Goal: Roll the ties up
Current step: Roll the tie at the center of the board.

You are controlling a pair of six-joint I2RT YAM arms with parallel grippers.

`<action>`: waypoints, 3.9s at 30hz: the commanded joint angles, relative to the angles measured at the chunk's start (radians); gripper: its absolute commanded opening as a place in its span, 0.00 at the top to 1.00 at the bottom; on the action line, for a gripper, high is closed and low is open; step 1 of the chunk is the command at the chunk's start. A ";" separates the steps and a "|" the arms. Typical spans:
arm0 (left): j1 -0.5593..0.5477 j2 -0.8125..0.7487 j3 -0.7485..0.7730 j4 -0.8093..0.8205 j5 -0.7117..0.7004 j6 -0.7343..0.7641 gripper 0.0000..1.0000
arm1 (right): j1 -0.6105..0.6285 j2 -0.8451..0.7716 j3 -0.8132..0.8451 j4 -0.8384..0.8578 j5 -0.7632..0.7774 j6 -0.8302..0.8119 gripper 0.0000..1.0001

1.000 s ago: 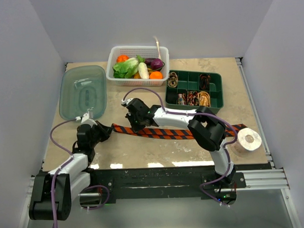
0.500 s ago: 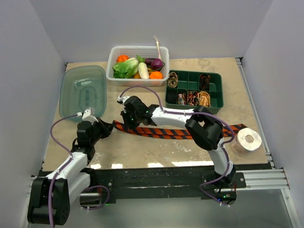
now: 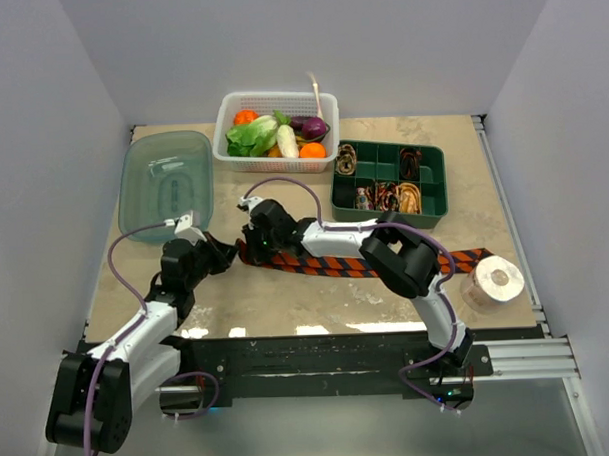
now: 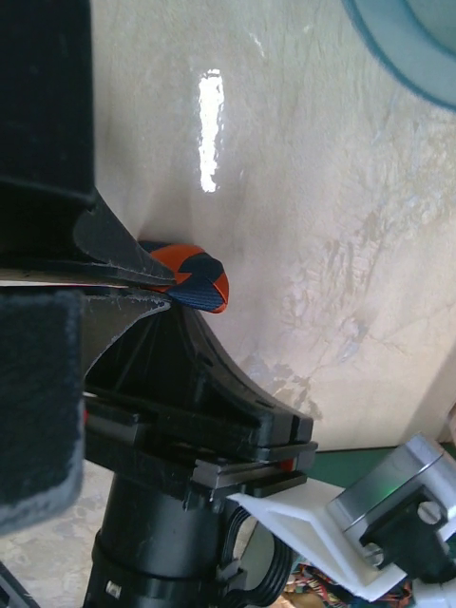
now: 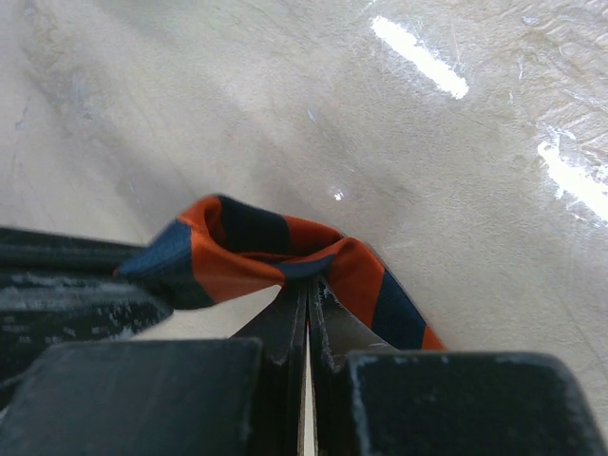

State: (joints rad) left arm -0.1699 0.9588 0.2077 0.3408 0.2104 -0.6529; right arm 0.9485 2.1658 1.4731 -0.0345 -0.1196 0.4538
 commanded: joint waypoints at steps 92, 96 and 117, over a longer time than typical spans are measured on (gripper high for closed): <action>-0.141 0.063 0.015 0.050 -0.094 0.015 1.00 | -0.111 -0.090 -0.092 0.082 -0.123 0.123 1.00; -0.145 0.086 0.021 0.063 -0.092 0.009 1.00 | -0.132 -0.129 -0.096 0.059 -0.112 0.089 1.00; -0.235 0.299 0.116 0.106 -0.144 -0.031 0.98 | -0.146 -0.169 -0.134 0.099 -0.199 0.063 1.00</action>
State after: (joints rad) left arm -0.3916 1.2385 0.2745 0.4068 0.1020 -0.6693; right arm 0.7982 2.0426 1.3655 0.0307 -0.2836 0.5343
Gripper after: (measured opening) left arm 0.030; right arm 0.006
